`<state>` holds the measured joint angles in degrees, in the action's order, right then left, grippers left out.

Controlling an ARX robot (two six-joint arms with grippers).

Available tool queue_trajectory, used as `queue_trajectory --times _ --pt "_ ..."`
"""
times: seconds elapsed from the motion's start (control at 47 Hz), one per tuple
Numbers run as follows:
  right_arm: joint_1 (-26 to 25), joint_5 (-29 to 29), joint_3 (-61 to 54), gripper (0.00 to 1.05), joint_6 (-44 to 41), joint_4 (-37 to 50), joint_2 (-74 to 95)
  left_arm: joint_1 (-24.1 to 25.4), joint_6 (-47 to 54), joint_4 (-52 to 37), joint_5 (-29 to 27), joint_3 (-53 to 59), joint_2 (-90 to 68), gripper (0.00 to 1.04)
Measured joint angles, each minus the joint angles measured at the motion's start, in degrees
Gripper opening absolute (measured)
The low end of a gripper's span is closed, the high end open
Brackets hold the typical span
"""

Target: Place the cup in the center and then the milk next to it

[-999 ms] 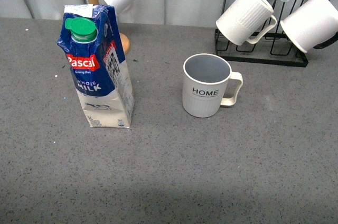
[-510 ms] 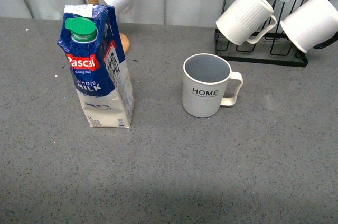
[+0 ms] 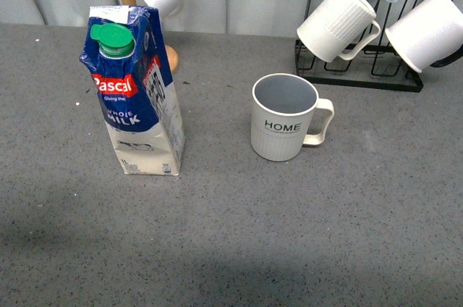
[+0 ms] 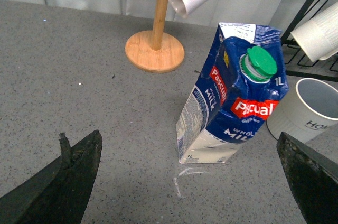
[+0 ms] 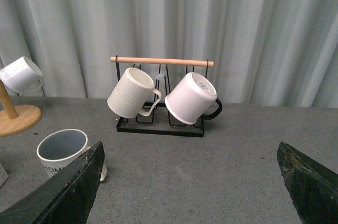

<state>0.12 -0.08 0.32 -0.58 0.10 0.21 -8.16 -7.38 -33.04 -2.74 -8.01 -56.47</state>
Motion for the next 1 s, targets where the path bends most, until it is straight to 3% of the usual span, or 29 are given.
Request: queue_trajectory --times 0.298,0.999 --pt "0.0 0.0 0.0 0.96 0.0 0.0 0.0 -4.9 -1.8 -9.5 -3.5 -7.4 -22.8 0.98" --pt "0.0 0.0 0.0 0.96 0.0 0.0 0.0 -12.7 -3.0 -11.8 -6.1 -12.4 -30.8 0.98"
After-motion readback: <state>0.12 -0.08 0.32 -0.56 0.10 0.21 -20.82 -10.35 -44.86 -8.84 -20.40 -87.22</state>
